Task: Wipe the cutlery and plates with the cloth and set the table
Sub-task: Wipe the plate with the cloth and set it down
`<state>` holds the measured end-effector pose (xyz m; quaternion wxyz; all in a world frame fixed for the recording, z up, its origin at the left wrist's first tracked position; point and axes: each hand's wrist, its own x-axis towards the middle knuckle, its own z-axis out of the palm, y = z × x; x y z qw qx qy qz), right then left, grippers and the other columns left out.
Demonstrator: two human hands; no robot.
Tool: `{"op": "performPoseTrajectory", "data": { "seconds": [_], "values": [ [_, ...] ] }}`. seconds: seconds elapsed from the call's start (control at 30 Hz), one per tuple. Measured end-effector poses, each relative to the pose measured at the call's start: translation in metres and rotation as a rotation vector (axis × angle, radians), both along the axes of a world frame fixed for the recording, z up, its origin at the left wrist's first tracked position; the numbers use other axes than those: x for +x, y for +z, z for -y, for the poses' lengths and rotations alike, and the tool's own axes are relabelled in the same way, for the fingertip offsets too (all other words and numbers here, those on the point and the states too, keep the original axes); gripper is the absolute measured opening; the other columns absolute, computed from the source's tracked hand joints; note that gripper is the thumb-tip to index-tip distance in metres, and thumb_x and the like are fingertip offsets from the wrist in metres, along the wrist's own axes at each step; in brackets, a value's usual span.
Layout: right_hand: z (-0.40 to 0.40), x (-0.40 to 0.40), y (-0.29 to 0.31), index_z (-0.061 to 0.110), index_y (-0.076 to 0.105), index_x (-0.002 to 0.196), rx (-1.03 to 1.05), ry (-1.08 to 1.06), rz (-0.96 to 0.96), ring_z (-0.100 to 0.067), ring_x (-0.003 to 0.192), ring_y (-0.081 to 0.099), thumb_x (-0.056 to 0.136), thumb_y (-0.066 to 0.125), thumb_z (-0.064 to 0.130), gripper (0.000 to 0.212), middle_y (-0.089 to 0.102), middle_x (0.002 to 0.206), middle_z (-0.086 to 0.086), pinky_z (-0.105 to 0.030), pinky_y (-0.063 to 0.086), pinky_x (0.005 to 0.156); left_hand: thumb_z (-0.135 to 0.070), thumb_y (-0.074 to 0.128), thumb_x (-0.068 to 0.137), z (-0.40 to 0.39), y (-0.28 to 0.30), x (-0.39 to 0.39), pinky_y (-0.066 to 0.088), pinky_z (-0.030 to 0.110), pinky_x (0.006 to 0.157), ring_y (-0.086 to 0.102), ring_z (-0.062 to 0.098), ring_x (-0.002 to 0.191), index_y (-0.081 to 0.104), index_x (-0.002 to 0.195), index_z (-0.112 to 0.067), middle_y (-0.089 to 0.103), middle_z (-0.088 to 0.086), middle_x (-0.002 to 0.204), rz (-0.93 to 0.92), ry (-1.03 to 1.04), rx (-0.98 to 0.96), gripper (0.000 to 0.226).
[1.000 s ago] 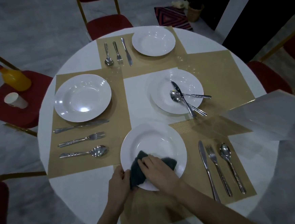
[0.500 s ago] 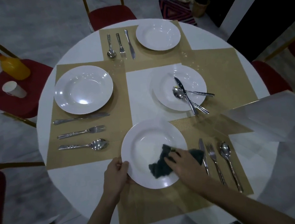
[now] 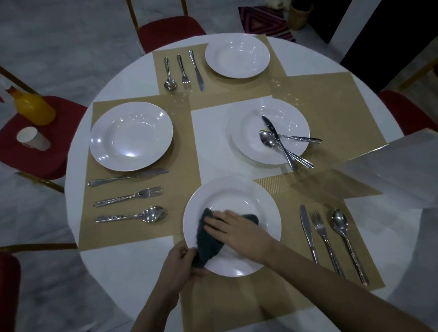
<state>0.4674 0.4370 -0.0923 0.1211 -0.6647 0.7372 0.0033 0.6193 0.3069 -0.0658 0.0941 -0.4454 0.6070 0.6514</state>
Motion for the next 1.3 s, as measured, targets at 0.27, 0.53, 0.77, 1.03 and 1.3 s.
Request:
{"op": "performPoseTrajectory", "data": {
  "seconds": [0.27,0.53,0.77,1.03,1.3],
  "values": [
    [-0.036,-0.041,0.026,0.013,0.054,0.133,0.066,-0.212,-0.195,-0.032,0.117,0.054,0.086,0.062,0.011,0.047,0.054,0.136,-0.012,-0.044,0.045,0.095,-0.017,0.045,0.100,-0.005,-0.002,0.000,0.058,0.027,0.054,0.072,0.026,0.071,0.059,0.097,-0.011,0.069,0.013,0.091,-0.001,0.029,-0.078,0.015],
    [-0.022,0.053,0.016,0.022,0.037,0.148,0.093,-0.381,0.258,-0.027,0.131,0.035,0.098,0.048,0.015,0.052,0.033,0.153,-0.003,-0.039,0.026,0.110,-0.013,0.049,0.094,-0.003,-0.006,-0.007,0.049,0.032,0.055,0.061,0.028,0.066,0.052,0.078,-0.007,0.059,0.014,0.074,0.070,-0.024,-0.227,0.018],
    [-0.011,0.034,0.009,0.014,0.046,0.141,0.049,-0.171,-0.041,-0.029,0.108,0.057,0.085,0.064,0.015,0.059,0.050,0.141,-0.008,-0.038,0.047,0.090,-0.015,0.046,0.099,0.003,-0.005,0.002,0.053,0.028,0.053,0.067,0.026,0.064,0.054,0.082,-0.010,0.065,0.011,0.079,0.018,-0.054,-0.133,0.019],
    [-0.032,-0.028,0.018,0.009,0.035,0.143,0.148,-0.331,-0.284,-0.031,0.112,0.048,0.093,0.048,0.009,0.051,0.042,0.141,-0.012,-0.043,0.041,0.090,-0.018,0.046,0.099,-0.002,0.006,-0.001,0.055,0.026,0.048,0.071,0.025,0.060,0.058,0.094,-0.012,0.070,0.012,0.081,-0.084,0.047,-0.081,0.014],
    [-0.052,0.038,0.030,0.013,0.026,0.150,0.193,-0.453,-0.040,-0.030,0.128,0.040,0.097,0.044,0.010,0.056,0.034,0.152,-0.010,-0.042,0.032,0.104,-0.015,0.047,0.097,-0.005,0.009,-0.003,0.056,0.030,0.048,0.067,0.024,0.065,0.057,0.078,-0.014,0.066,0.012,0.079,-0.058,0.015,-0.229,0.021]
  ]
}}
